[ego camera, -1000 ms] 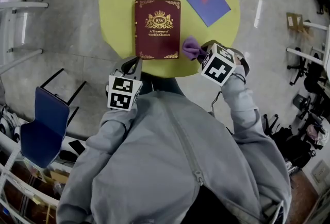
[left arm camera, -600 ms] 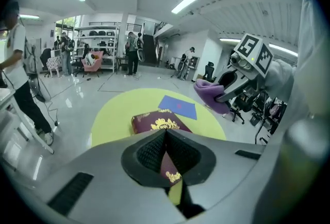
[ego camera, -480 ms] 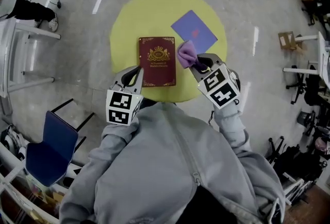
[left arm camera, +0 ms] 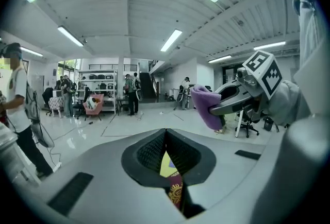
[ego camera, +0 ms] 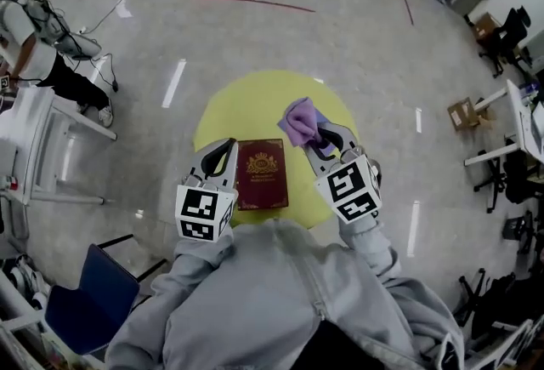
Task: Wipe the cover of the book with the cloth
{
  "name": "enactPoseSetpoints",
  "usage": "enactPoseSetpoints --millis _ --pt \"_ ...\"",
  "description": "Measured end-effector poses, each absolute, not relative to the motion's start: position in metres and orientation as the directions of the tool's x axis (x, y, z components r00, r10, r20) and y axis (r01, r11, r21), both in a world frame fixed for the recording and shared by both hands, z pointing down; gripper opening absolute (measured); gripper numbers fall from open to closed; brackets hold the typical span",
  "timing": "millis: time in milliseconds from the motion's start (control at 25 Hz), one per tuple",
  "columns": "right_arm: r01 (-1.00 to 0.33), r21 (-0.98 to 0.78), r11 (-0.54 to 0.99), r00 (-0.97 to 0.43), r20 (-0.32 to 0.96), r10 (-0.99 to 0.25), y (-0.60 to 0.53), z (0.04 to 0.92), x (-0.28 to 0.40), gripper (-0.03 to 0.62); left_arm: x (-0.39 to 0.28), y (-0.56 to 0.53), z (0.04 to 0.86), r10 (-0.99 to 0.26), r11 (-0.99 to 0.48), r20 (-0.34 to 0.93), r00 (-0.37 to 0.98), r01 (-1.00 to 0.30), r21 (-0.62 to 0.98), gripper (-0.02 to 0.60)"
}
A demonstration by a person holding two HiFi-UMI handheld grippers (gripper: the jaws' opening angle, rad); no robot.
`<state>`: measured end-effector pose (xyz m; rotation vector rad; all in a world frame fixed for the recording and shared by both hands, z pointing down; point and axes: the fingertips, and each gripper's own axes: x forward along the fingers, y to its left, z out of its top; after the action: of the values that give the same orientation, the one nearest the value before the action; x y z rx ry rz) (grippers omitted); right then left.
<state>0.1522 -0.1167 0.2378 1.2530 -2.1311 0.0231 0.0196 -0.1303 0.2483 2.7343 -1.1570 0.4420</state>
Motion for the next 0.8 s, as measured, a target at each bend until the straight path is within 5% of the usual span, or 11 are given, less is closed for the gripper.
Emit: enactPoseSetpoints --millis 440,800 --pt "-0.926 0.227 0.301 -0.280 0.122 -0.952 -0.110 0.140 0.148 0.097 0.024 -0.131 0.159 -0.791 -0.610 0.083 0.606 -0.792 -0.030 0.017" --pt "-0.954 0.063 0.293 -0.292 0.019 -0.956 -0.099 0.141 0.149 0.095 0.034 -0.115 0.163 -0.796 -0.604 0.074 0.601 -0.797 -0.018 0.017"
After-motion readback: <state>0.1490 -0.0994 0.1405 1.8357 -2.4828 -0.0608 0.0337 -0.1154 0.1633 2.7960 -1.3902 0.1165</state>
